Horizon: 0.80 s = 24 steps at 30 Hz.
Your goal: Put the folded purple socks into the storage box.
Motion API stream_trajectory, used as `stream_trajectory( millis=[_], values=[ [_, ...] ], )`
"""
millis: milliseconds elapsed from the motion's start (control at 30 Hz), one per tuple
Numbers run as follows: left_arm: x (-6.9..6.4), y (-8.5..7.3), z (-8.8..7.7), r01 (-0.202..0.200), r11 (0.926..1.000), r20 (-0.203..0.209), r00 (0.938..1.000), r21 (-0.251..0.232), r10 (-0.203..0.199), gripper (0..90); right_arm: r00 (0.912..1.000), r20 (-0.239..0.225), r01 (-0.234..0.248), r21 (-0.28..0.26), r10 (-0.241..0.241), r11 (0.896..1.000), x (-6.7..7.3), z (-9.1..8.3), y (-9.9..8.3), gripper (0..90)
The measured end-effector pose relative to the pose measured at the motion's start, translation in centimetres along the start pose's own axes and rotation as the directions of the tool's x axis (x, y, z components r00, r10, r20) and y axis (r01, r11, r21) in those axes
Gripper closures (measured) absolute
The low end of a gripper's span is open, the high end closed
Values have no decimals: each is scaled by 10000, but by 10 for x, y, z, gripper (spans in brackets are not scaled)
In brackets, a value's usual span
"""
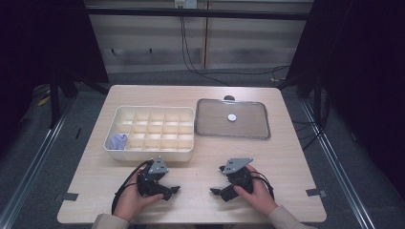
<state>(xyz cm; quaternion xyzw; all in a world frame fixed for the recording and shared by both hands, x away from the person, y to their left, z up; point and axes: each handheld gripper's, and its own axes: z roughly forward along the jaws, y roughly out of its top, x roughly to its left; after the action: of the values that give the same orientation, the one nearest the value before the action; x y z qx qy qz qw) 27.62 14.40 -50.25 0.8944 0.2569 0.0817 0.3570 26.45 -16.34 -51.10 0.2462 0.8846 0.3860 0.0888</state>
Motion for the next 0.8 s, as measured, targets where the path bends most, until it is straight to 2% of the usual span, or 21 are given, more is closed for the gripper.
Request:
stream_trajectory(
  millis=[100,167,433,600,800],
  values=[
    [-1,-2,0,-58,9999,-64,10000,-99,58,146,10000,2,-4,-2,4,10000,0,0,0,125],
    [-1,-4,1,-30,9994,-8,10000,-340,30,146,10000,1,8,-7,-8,10000,0,0,0,125],
    [0,-8,1,-122,9981,-39,9999,-597,120,142,10000,1,52,-18,-52,10000,0,1,0,124],
    [0,-7,1,-155,9983,-33,9999,-554,153,137,10000,-5,50,-19,-50,10000,0,1,0,124],
    [-1,-7,3,-208,9982,161,9996,-566,217,91,10000,-5,47,-19,-47,10000,0,1,0,124]
  ],
)
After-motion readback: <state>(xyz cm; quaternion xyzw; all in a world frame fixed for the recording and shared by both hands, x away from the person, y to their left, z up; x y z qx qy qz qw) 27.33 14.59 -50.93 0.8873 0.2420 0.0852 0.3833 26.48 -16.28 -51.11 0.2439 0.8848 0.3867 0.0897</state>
